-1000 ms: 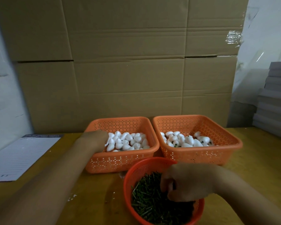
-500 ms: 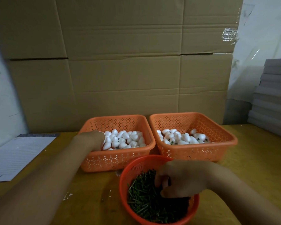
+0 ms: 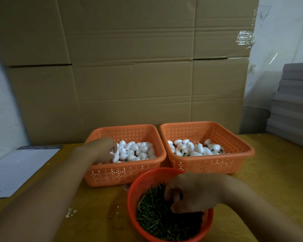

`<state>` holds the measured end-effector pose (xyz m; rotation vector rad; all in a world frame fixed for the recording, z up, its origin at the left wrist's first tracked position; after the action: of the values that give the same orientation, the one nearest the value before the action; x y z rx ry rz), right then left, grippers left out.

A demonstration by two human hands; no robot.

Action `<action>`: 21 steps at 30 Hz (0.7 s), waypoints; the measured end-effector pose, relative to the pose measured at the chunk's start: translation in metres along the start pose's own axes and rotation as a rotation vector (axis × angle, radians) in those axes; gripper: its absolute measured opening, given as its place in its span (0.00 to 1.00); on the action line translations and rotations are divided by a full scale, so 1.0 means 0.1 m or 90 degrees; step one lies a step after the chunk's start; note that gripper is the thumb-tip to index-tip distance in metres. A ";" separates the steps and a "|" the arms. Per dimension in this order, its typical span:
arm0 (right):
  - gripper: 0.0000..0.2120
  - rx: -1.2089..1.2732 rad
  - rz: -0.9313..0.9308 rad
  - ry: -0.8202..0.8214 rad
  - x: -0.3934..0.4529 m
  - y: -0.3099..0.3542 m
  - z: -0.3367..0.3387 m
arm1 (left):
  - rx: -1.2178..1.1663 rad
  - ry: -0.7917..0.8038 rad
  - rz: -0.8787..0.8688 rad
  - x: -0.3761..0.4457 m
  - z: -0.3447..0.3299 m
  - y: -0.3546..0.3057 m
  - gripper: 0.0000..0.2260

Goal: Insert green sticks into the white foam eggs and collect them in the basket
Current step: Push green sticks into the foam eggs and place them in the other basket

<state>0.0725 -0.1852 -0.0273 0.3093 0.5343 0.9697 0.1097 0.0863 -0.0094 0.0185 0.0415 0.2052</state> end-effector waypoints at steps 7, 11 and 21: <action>0.14 0.001 0.005 -0.004 0.01 0.00 0.00 | -0.320 -0.350 -0.034 -0.31 0.52 -0.17 0.08; 0.14 0.005 0.009 -0.002 0.02 0.01 -0.01 | -0.369 -0.420 -0.120 -0.65 0.65 -0.48 0.13; 0.15 -0.001 0.010 -0.008 0.04 0.02 -0.02 | -0.444 -0.410 -0.236 -0.94 0.66 -0.89 0.18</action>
<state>0.0722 -0.1814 -0.0289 0.3174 0.5202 0.9823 0.0386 -0.0208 0.0577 -0.6143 -0.6653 -0.1724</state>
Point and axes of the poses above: each hand's wrist, its own x-axis towards the middle knuckle, its own z-axis out of the back of the hand, y = z × x, the point moved 8 cm from there along x, towards the middle knuckle, and after that the axes turned 10 degrees about x, right-handed, at the moved point
